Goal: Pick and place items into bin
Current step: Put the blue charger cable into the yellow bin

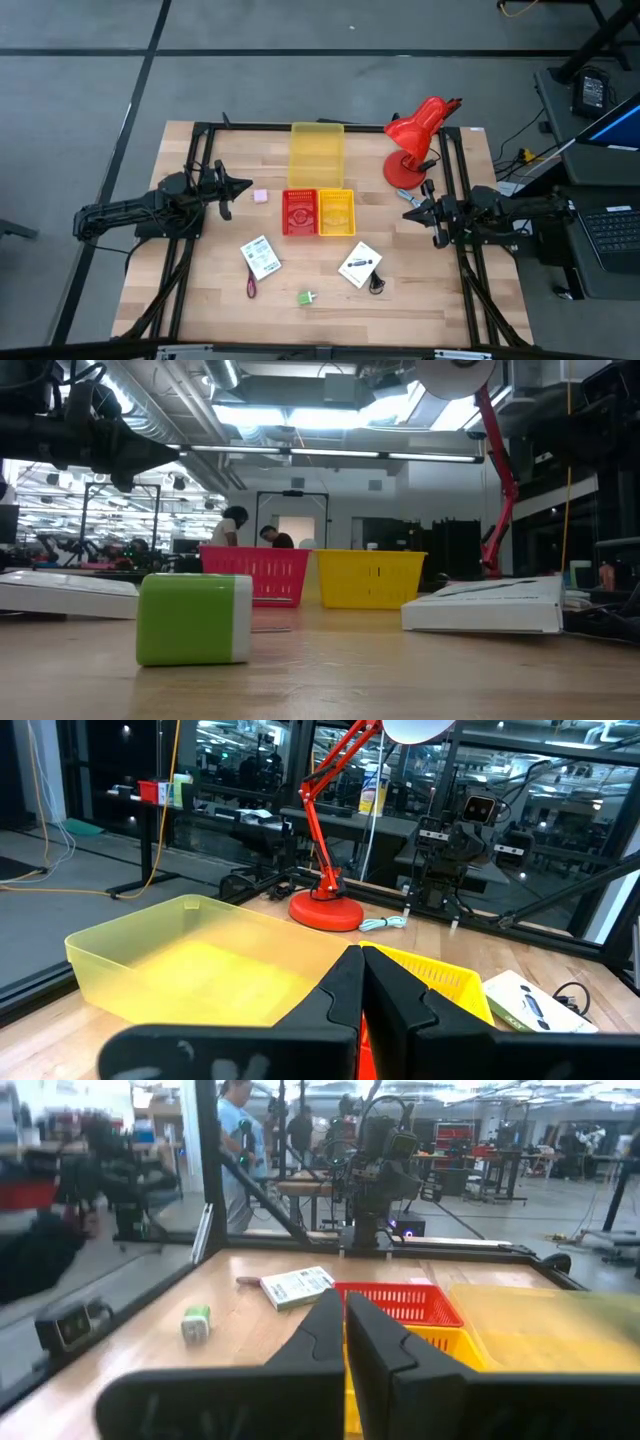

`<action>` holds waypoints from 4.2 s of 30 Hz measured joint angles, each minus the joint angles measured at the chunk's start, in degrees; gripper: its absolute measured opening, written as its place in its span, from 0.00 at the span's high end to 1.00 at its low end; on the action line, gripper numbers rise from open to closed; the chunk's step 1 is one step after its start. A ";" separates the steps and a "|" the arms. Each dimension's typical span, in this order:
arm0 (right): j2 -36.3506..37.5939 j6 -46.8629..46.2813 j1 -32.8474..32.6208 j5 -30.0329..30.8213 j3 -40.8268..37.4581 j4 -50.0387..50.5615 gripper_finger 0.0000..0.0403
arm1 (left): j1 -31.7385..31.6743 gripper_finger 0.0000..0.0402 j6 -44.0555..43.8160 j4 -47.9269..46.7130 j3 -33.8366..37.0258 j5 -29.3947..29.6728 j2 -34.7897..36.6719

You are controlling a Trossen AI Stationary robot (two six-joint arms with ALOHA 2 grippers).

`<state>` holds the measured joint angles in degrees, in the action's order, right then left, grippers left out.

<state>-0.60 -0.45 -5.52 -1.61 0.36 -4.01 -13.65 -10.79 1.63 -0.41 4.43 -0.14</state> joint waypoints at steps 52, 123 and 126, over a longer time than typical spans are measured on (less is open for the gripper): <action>-3.33 -3.76 -0.01 3.49 0.03 -1.28 1.00 | 8.76 0.99 6.56 5.12 -0.02 -6.05 -7.78; -54.45 -41.38 -0.02 19.28 35.12 54.86 1.00 | 8.68 0.99 11.06 1.40 -15.43 -3.74 -37.27; -57.30 -41.09 -0.02 19.28 35.12 54.28 1.00 | 8.68 0.99 11.06 1.41 -15.43 -2.62 -37.24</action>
<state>-57.90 -41.54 -5.54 17.67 35.48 50.27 -4.97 0.27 3.04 -15.84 1.81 -37.39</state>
